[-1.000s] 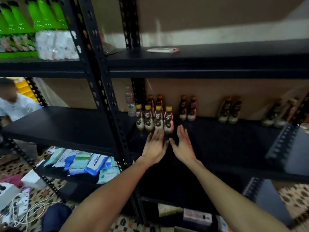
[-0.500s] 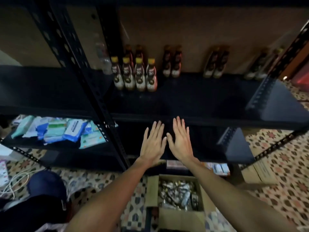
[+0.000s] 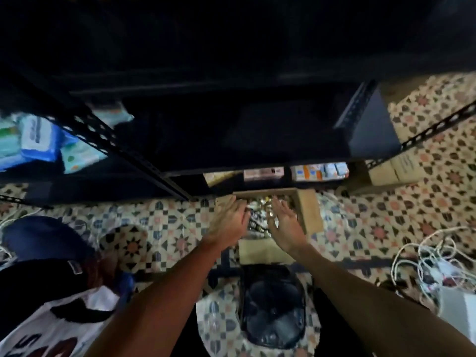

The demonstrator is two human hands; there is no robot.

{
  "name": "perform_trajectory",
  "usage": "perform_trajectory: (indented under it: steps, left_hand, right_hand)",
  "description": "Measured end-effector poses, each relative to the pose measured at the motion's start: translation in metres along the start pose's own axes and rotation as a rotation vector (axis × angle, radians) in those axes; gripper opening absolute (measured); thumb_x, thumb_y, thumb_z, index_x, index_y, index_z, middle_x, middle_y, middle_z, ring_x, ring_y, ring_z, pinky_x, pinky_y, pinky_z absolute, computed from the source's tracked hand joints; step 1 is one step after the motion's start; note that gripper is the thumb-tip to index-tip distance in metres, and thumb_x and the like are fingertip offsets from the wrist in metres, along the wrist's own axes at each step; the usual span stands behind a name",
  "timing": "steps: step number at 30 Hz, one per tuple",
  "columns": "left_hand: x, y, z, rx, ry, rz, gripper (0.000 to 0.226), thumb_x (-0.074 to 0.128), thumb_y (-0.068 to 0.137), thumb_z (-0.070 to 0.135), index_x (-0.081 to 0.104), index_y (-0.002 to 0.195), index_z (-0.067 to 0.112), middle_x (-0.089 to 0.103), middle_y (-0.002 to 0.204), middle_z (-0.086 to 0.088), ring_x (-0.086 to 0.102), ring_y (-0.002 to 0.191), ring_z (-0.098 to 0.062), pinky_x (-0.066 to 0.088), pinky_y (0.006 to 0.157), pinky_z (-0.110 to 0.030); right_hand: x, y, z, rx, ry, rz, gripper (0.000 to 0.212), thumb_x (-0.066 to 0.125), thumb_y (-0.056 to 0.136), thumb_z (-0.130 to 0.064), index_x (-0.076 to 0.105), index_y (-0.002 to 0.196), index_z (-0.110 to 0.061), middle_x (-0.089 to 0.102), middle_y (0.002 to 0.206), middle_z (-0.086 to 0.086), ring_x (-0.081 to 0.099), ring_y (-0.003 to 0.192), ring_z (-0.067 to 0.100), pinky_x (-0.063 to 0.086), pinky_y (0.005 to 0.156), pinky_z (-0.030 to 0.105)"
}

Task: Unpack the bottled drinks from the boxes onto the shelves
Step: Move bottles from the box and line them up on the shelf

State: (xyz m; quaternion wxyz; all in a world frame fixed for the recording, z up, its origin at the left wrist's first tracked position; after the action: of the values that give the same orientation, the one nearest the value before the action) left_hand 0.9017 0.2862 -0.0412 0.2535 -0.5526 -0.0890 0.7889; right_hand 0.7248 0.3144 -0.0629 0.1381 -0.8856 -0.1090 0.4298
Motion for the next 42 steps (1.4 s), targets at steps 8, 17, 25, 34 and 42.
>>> perform_trajectory:
  steps: [8,17,25,34,42]
  left_hand:
    - [0.165,0.08,-0.02,0.026,0.07,-0.212,0.045,0.03,0.106,0.032,0.045,0.142,0.01,0.052,0.143,-0.011,0.045,0.133,-0.026,0.035,0.107,-0.041]
    - [0.283,0.165,-0.046,-0.203,-0.091,-0.301,0.04,0.037,0.106,0.031,0.048,0.139,0.012,0.055,0.139,-0.012,0.053,0.124,-0.031,0.041,0.098,-0.04]
    - [0.358,0.237,-0.086,-0.459,-0.202,-0.327,0.029,0.042,0.105,0.029,0.061,0.123,0.017,0.067,0.113,-0.007,0.055,0.075,-0.016,0.034,0.056,-0.026]
    - [0.4,0.315,-0.149,-1.026,-0.714,0.085,0.057,0.056,0.094,0.054,0.063,0.116,0.002,0.068,0.116,-0.008,0.067,0.099,-0.028,0.056,0.09,-0.039]
    - [0.402,0.345,-0.13,-0.965,-1.12,-0.18,0.054,0.044,0.103,0.045,0.048,0.141,0.008,0.046,0.15,-0.014,0.047,0.136,-0.031,0.042,0.103,-0.037]
  right_hand:
    - [0.098,0.037,0.139,0.23,0.031,-0.179,0.049,0.049,0.104,-0.024,0.042,0.151,-0.014,0.051,0.149,0.014,0.052,0.132,0.034,0.046,0.106,0.039]
    - [0.18,0.099,0.263,0.406,0.077,-0.252,0.036,0.046,0.103,-0.025,0.062,0.132,-0.012,0.066,0.121,0.021,0.065,0.102,0.035,0.047,0.078,0.03]
    - [0.245,0.166,0.335,0.532,0.174,-0.266,0.024,0.05,0.099,-0.014,0.072,0.098,-0.005,0.07,0.104,0.019,0.065,0.097,0.032,0.047,0.081,0.033]
    - [0.307,0.216,0.385,0.802,0.292,-0.228,0.049,0.066,0.096,-0.036,0.061,0.13,-0.002,0.063,0.133,0.016,0.06,0.122,0.033,0.048,0.088,0.032]
    - [0.336,0.244,0.4,0.98,0.478,-0.08,0.067,0.074,0.09,-0.04,0.051,0.137,0.002,0.065,0.13,0.017,0.067,0.105,0.025,0.054,0.078,0.027]
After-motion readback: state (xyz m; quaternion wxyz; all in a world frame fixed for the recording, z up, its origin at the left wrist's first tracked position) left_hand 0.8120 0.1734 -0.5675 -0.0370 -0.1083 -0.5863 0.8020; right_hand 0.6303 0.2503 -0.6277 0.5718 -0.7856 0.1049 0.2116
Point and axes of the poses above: each hand's wrist, its own y-axis towards the middle knuckle, its own x-axis out of the palm, z = x × y, the point moved 3 cm from there along y, towards the middle knuckle
